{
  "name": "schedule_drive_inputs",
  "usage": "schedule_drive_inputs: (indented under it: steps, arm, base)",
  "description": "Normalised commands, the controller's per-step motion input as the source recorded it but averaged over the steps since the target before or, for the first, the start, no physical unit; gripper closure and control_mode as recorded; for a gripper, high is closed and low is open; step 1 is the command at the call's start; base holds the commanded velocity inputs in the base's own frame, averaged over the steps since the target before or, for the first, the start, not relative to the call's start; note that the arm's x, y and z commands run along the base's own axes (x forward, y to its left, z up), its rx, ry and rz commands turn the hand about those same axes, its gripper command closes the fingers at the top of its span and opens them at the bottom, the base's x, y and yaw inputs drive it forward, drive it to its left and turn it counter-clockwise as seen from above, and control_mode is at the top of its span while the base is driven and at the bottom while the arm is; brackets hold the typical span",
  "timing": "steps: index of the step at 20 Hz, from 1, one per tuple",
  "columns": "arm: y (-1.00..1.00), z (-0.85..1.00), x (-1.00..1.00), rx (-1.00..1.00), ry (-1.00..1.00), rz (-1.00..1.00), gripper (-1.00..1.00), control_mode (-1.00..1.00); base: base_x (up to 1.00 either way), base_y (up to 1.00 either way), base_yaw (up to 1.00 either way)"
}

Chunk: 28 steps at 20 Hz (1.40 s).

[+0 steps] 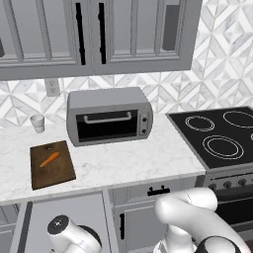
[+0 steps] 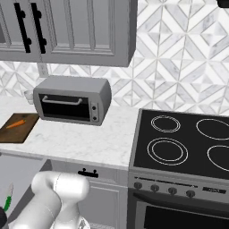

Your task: Place the appropriate cutting tool for cutting the carrot skin on the cutting board.

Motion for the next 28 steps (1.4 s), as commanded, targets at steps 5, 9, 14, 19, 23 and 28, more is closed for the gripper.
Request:
schedule_drive_inputs:
  steps: [5,9,14,19,23,28]
  arm:
    - [0.00,0.16,0.30,-0.05,0.00,0.29,-1.00,-1.00]
    - [0.39,0.00,0.42,-0.01,0.01,0.21,-1.00,-1.00]
    - [0.28,0.00,0.24,0.00,0.01,0.18,-1.00,-1.00]
    - [0.50,-0.10,0.13,0.00,0.03,0.17,-1.00,-1.00]
    - [0.36,-0.26,-0.07,0.00,0.03,0.15,-1.00,-1.00]
    - [0.10,-0.26,-0.01,0.00,0.01,0.11,-1.00,-1.00]
  base:
    - [0.00,0.00,0.00]
    - [0.00,0.00,0.00]
    - [0.00,0.00,0.00]
    - [0.00,0.00,0.00]
    - [0.00,0.00,0.00]
    - [0.00,0.00,0.00]
